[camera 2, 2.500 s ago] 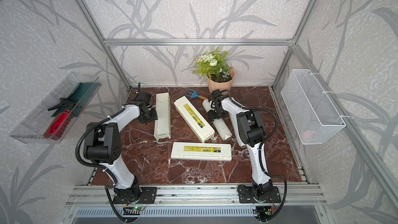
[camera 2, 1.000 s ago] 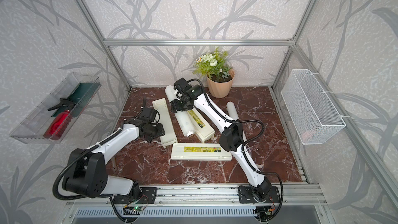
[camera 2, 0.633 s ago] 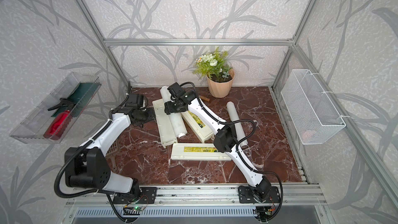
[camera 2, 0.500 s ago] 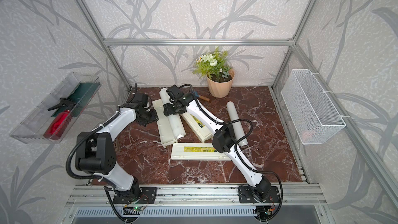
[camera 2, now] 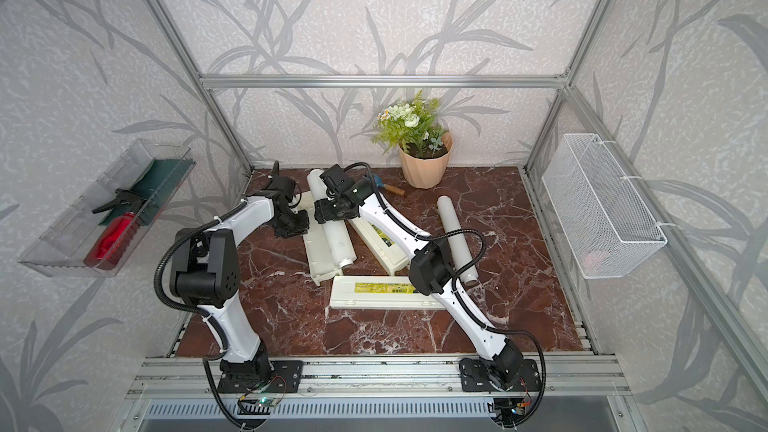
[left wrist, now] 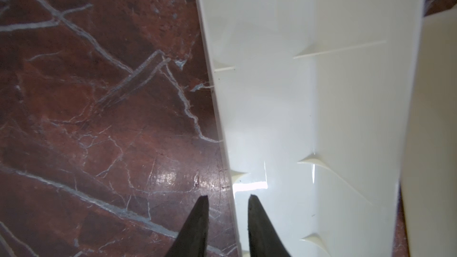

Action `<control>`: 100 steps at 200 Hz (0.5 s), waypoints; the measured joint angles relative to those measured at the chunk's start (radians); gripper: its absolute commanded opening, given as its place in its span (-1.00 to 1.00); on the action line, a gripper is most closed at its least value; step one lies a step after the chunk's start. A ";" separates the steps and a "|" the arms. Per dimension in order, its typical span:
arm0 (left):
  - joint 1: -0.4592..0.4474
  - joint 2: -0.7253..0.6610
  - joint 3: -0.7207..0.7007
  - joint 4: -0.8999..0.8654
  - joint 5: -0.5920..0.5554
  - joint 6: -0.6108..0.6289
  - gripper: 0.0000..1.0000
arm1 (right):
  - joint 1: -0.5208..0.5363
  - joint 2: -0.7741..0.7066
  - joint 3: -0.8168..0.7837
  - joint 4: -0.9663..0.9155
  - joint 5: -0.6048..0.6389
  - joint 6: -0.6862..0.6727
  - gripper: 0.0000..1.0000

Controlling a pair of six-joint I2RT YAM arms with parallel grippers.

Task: Put plastic wrap rolls into dispensers
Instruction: Adjust the plastic wrap cutting box at the center of the board.

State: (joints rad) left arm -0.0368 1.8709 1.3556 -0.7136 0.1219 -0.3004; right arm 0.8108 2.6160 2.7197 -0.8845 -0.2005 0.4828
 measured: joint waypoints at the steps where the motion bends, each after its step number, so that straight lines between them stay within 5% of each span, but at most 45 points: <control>1: 0.000 0.000 0.000 -0.002 0.000 0.004 -0.64 | 0.000 0.000 0.000 0.000 0.000 0.000 -0.55; 100: 0.025 0.009 0.021 -0.077 -0.036 0.127 -0.96 | 0.000 0.000 -0.007 0.003 -0.021 0.067 -0.57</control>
State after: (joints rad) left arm -0.0116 1.8801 1.3769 -0.7902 0.0856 -0.1734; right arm 0.8104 2.6160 2.7125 -0.8818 -0.2218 0.5495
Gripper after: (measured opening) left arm 0.048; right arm 0.703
